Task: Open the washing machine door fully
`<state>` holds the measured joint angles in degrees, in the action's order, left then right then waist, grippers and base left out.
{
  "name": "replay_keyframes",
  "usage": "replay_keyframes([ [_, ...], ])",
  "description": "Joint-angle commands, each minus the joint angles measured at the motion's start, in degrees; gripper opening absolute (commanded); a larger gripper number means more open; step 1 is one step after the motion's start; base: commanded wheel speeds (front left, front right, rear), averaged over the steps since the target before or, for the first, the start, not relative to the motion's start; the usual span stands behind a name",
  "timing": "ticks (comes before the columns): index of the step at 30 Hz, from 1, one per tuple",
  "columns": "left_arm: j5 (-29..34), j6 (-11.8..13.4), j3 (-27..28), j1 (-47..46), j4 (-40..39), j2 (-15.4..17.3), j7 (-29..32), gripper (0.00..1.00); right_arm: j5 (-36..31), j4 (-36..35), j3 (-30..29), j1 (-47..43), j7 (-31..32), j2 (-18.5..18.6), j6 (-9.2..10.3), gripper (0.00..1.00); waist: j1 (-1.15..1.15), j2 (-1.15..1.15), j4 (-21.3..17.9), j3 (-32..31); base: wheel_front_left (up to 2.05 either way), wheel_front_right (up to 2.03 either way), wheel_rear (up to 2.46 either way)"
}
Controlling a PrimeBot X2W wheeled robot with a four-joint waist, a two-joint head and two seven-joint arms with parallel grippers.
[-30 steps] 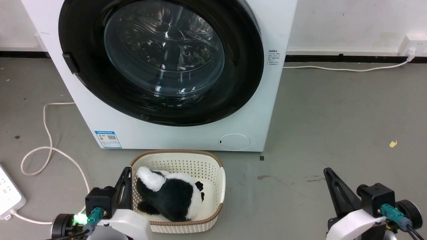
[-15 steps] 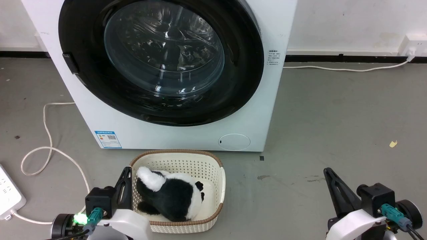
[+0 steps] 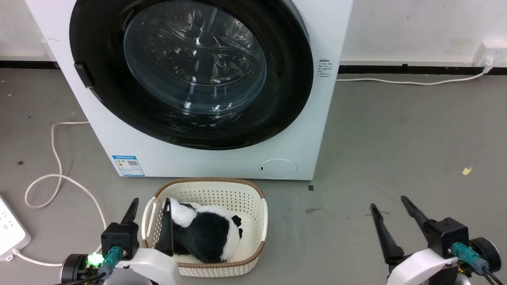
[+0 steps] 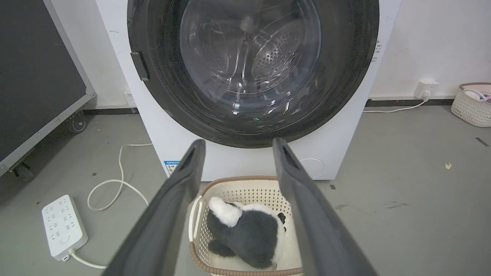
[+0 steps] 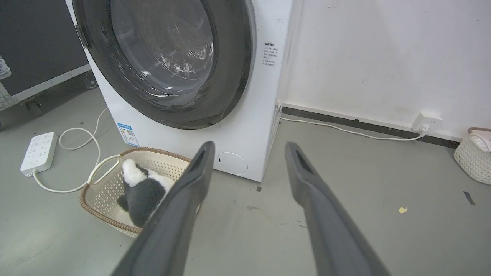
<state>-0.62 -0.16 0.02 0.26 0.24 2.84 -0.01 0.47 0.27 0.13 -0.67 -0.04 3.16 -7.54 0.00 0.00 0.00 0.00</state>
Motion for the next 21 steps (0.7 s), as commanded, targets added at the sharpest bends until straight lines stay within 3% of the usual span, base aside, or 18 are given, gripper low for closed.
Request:
replay_keyframes([
  [1, 0.0, 0.1, -0.1, 0.0, 0.0, 0.0, -0.2, 1.0, 0.2, 0.0, 0.0, 0.0, -0.1, 0.0, 0.0, 1.0, 0.0, 0.0, 0.0, 0.0, 0.0, 0.0, 0.0],
  [21, 0.1, 2.3, -2.7, -0.8, -0.9, 0.0, -3.0, 1.0, 4.1, -0.4, 0.1, 1.9, -3.0, 1.6, 0.01, 1.0, 0.0, 0.0, 0.5, 2.2, 0.0, 0.0, 0.0],
])
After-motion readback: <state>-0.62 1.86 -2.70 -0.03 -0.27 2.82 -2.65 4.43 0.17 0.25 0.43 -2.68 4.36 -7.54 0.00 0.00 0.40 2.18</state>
